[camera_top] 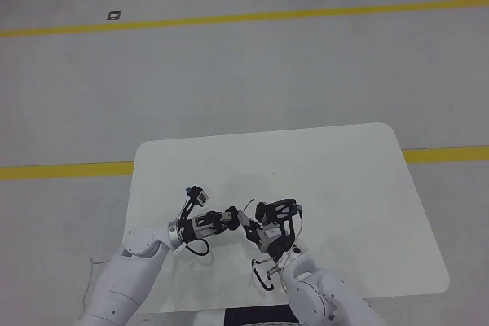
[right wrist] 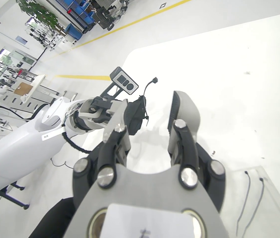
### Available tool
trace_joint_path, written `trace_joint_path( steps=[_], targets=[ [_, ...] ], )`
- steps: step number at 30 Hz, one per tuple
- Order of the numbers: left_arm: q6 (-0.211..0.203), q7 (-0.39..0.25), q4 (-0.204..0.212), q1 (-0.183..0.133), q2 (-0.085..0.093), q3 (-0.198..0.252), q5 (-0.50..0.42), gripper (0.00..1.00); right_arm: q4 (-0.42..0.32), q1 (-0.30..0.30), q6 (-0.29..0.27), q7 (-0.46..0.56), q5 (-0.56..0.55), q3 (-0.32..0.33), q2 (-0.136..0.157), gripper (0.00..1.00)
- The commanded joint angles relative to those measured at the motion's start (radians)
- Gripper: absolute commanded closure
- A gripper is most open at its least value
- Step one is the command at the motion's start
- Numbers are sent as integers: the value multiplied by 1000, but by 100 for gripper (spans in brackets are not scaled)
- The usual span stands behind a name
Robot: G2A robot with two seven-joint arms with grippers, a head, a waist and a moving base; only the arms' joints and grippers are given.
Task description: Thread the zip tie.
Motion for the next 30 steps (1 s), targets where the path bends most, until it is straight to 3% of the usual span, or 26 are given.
trace_joint_path(
  steps=[1,8,10,12,15,17,23,25,27,30],
  targets=[
    [0,0,0,0,0,0,0,100,-2,-1,-3,4,0,2,1,0],
    [0,0,0,0,0,0,0,100,-2,-1,-3,4,0,2,1,0],
    [6,20,-2,0,0,2,0,100,-3,-4,-18,-11,47,6,-1,0],
    [12,30,1,3,0,2,-28,100,5,-13,-59,-25,130,27,0,0],
    [25,-26,34,1,2,-5,-123,100,15,-35,-174,-19,264,73,7,0],
    [35,-86,72,-8,3,-13,-201,100,32,-47,-265,3,355,110,15,0],
    [61,-217,177,-44,8,-32,-312,100,85,-50,-445,91,604,163,27,0],
    [71,-242,196,-56,9,-28,-325,100,101,-39,-486,123,678,162,28,0],
    [99,-242,190,-65,11,-3,-345,100,126,-17,-534,176,761,155,29,0],
    [121,-242,188,-71,13,19,-389,100,135,-10,-547,188,780,154,29,0]
  ],
)
